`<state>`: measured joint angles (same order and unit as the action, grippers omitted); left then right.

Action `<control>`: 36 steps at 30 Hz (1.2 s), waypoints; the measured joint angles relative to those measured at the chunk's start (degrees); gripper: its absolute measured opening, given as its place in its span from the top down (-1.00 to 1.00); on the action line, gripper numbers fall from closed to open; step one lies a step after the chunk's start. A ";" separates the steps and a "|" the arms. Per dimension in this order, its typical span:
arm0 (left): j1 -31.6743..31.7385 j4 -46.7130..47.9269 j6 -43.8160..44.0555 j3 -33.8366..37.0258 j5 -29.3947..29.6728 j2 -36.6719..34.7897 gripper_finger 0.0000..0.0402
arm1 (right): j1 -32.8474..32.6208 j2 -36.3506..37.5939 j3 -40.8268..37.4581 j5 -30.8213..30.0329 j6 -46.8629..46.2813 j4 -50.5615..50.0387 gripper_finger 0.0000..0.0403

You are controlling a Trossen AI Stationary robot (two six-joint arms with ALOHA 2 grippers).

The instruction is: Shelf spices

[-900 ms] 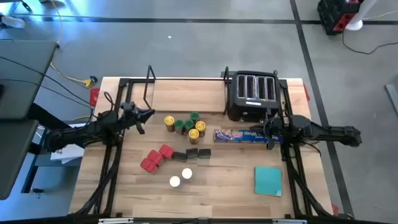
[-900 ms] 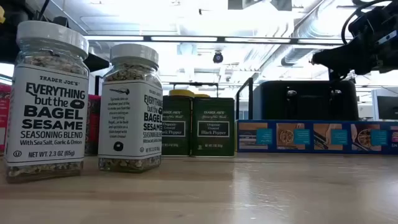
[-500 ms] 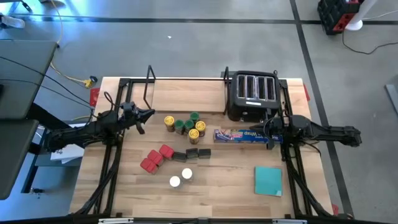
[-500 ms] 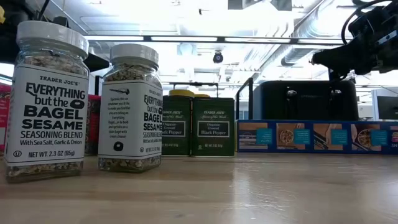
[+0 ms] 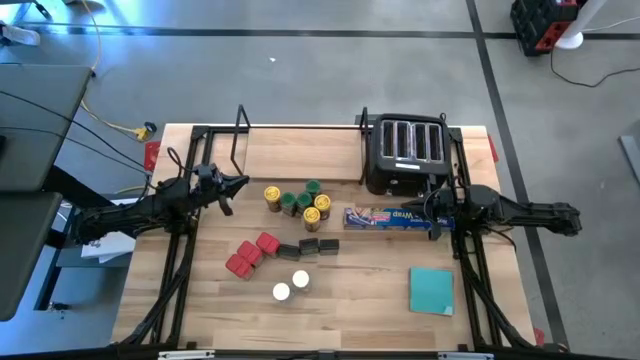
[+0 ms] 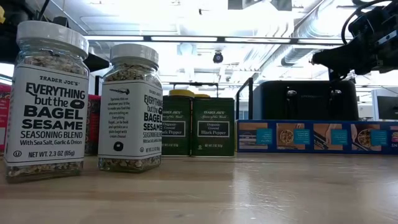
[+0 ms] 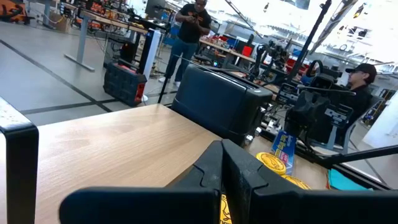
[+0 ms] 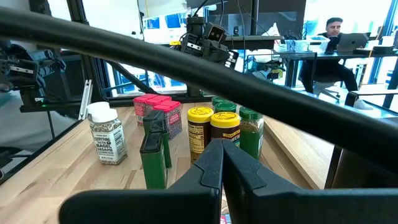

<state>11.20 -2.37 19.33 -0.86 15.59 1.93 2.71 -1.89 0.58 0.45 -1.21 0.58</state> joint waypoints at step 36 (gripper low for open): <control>-1.89 -9.38 -9.91 -15.08 -6.36 14.70 0.96 | 0.01 -0.02 0.01 0.00 0.00 0.00 1.00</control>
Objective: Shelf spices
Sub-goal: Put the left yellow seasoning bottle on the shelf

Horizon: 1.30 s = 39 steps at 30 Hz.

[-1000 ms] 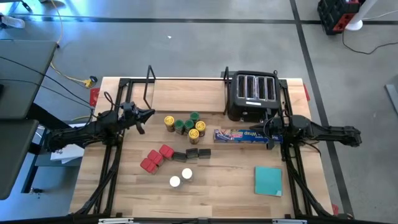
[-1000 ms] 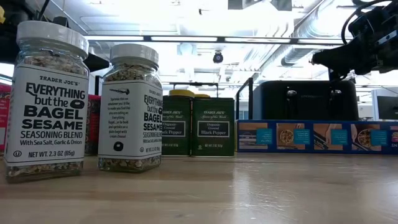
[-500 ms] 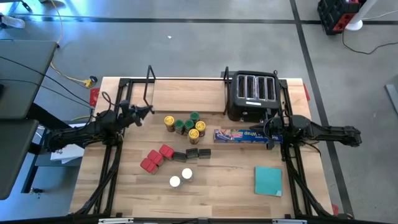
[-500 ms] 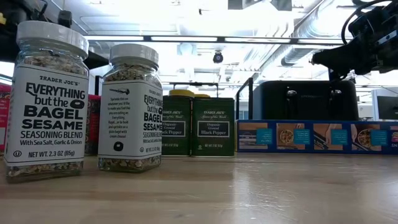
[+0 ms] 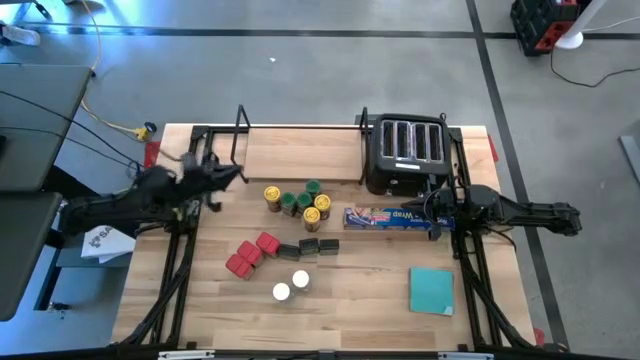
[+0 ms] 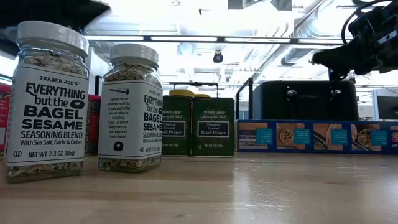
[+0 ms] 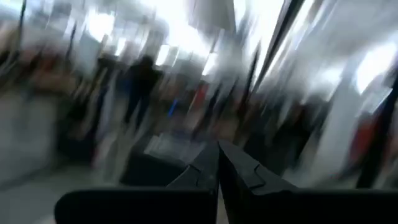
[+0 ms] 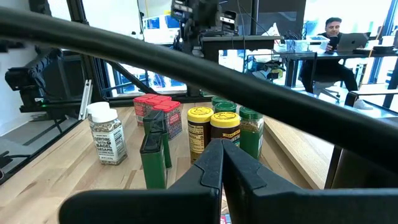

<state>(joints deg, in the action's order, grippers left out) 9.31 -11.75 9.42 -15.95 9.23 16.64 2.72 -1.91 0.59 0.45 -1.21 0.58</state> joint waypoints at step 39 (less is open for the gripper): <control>6.42 58.98 -30.27 -42.77 -9.98 61.88 -0.55 | 0.00 0.00 0.01 0.00 0.00 0.00 1.00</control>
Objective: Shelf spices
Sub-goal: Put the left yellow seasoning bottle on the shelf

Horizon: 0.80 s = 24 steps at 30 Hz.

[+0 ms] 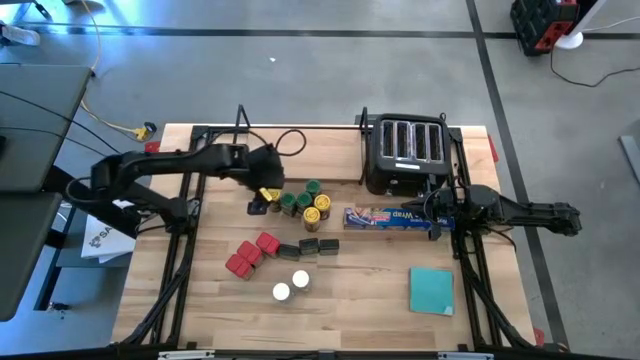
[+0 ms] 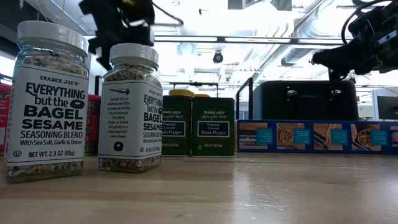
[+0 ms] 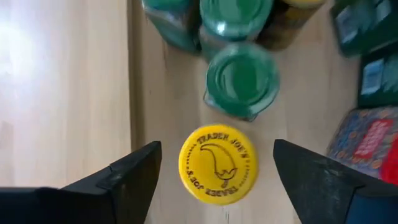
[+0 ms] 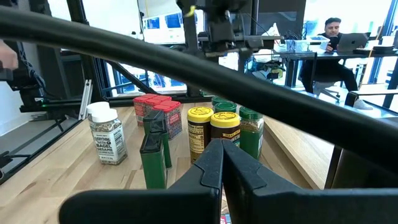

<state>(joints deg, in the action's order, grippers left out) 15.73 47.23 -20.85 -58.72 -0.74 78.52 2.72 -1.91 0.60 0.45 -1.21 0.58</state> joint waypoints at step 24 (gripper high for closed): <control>1.17 2.44 -1.77 0.00 -1.57 7.19 -0.15 | -0.01 0.00 -0.01 0.00 0.00 0.00 1.00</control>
<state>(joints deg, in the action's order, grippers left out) 16.91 49.68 -22.61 -58.72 -2.31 85.71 2.71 -1.91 0.59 0.45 -1.21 0.58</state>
